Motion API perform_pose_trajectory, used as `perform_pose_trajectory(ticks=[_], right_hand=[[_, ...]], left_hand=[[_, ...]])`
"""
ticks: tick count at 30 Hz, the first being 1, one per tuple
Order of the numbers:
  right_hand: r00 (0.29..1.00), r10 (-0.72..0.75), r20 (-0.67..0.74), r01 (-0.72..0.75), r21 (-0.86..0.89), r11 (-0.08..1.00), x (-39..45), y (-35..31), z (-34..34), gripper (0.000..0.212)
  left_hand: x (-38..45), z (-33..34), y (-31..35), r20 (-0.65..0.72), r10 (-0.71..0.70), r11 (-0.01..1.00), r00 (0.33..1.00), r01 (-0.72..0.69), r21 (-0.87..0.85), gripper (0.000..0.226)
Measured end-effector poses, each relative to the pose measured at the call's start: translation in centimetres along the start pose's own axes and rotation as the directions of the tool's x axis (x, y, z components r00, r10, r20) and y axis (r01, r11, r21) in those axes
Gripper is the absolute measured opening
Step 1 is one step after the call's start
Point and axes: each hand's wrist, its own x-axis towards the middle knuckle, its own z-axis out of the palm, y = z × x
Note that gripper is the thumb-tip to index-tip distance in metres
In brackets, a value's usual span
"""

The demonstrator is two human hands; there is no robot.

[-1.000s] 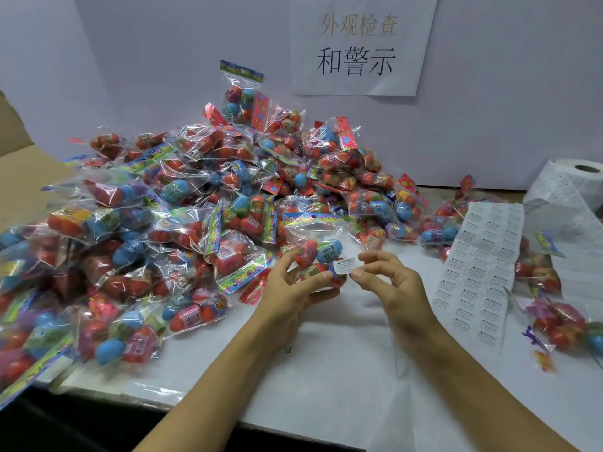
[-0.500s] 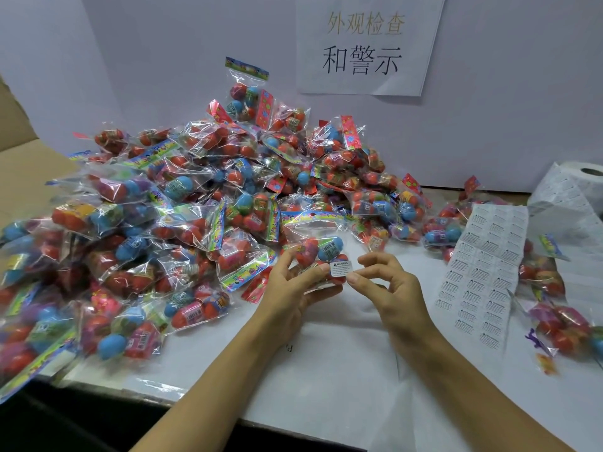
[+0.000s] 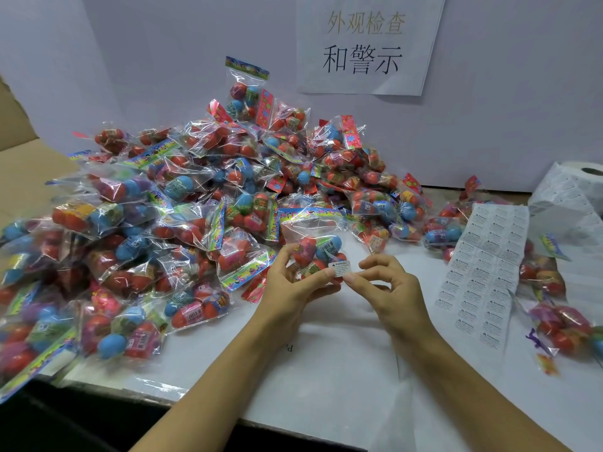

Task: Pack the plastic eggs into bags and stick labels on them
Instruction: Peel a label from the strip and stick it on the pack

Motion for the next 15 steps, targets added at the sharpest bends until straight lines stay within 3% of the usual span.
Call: perform_pose_trajectory(ticks=[5, 11, 15], right_hand=[[0.997, -0.003, -0.082, 0.000, -0.040, 0.999, 0.05, -0.02, -0.17, 0.056], [0.997, -0.018, -0.072, 0.014, -0.052, 0.999, -0.38, -0.40, 0.21, 0.048], [0.999, 0.008, -0.047, -0.011, -0.060, 0.998, -0.27, -0.14, 0.22, 0.045]], left_hand=[[-0.01, 0.00, 0.42, -0.041, 0.007, 1.000, 0.999, -0.008, -0.014, 0.060], [-0.43, 0.05, 0.33, 0.080, 0.004, 0.999, 0.997, -0.008, 0.049, 0.047], [-0.56, 0.16, 0.50, 0.127, -0.004, 0.998, 0.992, -0.004, 0.059, 0.051]])
